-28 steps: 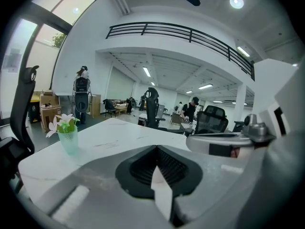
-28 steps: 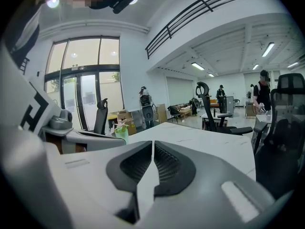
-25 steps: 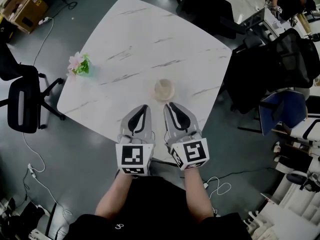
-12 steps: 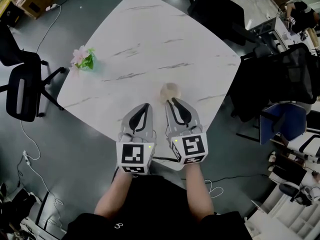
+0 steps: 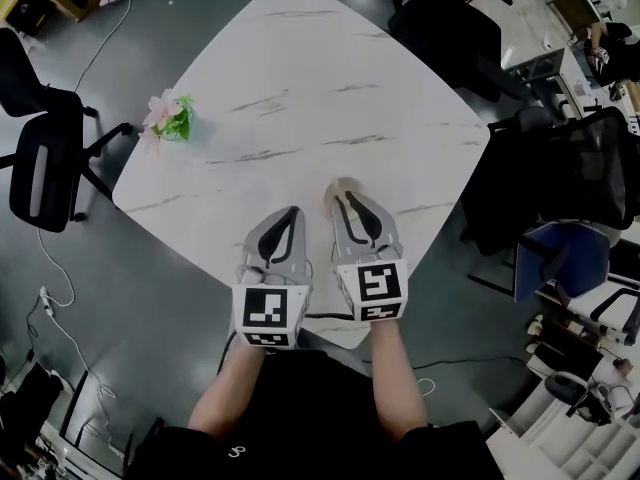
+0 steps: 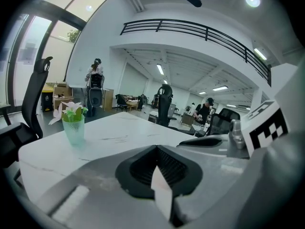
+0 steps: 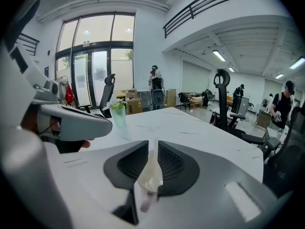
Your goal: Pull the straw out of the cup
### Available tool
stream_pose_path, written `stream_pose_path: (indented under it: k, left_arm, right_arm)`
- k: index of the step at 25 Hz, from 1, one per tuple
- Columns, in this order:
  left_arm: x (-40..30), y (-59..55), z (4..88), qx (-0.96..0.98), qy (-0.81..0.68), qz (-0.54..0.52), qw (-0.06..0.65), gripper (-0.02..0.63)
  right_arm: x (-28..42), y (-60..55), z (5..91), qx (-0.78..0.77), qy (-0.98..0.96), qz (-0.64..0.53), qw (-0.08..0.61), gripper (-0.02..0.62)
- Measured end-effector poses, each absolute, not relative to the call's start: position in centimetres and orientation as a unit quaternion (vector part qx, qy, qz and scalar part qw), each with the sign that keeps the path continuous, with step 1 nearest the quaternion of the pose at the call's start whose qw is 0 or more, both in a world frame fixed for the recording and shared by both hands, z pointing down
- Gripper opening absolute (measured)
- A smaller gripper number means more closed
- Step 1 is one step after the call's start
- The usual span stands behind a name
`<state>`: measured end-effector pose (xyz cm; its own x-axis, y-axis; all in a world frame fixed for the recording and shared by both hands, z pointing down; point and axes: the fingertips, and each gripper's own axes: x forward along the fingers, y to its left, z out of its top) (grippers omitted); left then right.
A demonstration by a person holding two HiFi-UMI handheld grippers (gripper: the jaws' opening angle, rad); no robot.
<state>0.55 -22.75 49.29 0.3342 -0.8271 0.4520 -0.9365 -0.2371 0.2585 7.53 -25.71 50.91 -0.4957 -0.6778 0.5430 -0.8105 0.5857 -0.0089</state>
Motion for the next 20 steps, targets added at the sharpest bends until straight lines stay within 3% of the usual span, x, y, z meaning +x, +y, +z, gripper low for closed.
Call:
stream_pose_path:
  k: [20]
  left_arm:
    - [-0.5,-24.4,50.6,0.757,-0.587,0.113,0.263,0.002]
  right_arm:
    - [6.6,-28.0,53.4,0.411,-0.844,0.102,0.330,0.064]
